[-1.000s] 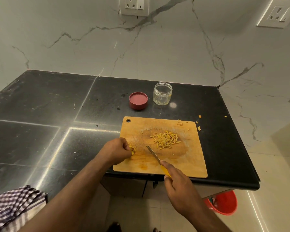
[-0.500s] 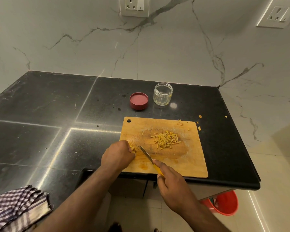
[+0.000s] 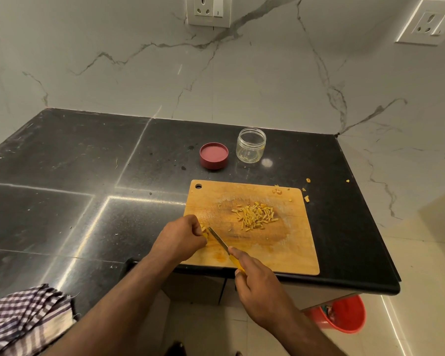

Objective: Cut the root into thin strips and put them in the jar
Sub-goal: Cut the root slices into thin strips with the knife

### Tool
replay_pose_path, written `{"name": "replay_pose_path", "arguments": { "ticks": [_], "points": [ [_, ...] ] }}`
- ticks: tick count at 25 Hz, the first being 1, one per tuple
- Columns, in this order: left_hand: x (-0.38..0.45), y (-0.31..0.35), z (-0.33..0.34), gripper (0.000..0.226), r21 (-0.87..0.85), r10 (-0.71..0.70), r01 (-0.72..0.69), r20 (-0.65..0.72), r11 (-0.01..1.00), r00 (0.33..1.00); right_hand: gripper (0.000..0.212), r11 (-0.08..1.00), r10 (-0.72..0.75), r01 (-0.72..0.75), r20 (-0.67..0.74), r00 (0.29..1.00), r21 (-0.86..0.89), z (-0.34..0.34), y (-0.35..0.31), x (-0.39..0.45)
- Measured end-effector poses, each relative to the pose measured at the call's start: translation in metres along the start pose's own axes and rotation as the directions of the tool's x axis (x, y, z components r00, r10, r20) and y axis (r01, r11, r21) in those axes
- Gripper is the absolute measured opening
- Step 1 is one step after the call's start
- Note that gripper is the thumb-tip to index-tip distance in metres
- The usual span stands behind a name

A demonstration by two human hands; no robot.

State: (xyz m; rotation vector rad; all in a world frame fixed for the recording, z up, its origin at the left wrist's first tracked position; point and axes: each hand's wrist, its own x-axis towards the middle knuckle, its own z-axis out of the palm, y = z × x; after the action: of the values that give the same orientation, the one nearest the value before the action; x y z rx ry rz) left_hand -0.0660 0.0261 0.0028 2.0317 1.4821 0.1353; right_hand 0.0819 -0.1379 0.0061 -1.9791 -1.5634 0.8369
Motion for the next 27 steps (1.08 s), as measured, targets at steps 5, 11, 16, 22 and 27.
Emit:
{"name": "replay_pose_path", "arguments": {
  "ticks": [5, 11, 16, 22, 27],
  "points": [
    [-0.005, 0.003, 0.011, 0.016, 0.086, -0.033, 0.043, -0.117, 0.995, 0.993, 0.049, 1.0, -0.001, 0.001, -0.014, 1.0, -0.011, 0.0, 0.003, 0.001],
    [-0.006, 0.004, 0.011, 0.011, 0.08, -0.017, 0.024, -0.089, 0.997, 0.996, 0.049, 1.0, -0.004, 0.004, -0.011, 1.0, -0.01, 0.001, 0.001, 0.0],
    [-0.008, 0.007, 0.012, 0.02, 0.13, -0.012, 0.027, -0.112, 0.991, 0.994, 0.049, 1.0, -0.003, 0.002, -0.013, 1.0, -0.008, -0.001, 0.002, 0.001],
    [-0.01, 0.009, -0.003, 0.014, 0.079, -0.024, 0.036, -0.141, 0.996, 0.99, 0.049, 1.0, -0.018, 0.018, 0.001, 1.0, -0.002, 0.001, -0.002, -0.001],
    [-0.004, -0.002, -0.022, 0.004, -0.27, -0.136, 0.09, -0.155, 0.958, 0.978, 0.049, 1.0, -0.017, 0.017, -0.018, 1.0, 0.021, -0.001, -0.003, 0.001]
  ]
}}
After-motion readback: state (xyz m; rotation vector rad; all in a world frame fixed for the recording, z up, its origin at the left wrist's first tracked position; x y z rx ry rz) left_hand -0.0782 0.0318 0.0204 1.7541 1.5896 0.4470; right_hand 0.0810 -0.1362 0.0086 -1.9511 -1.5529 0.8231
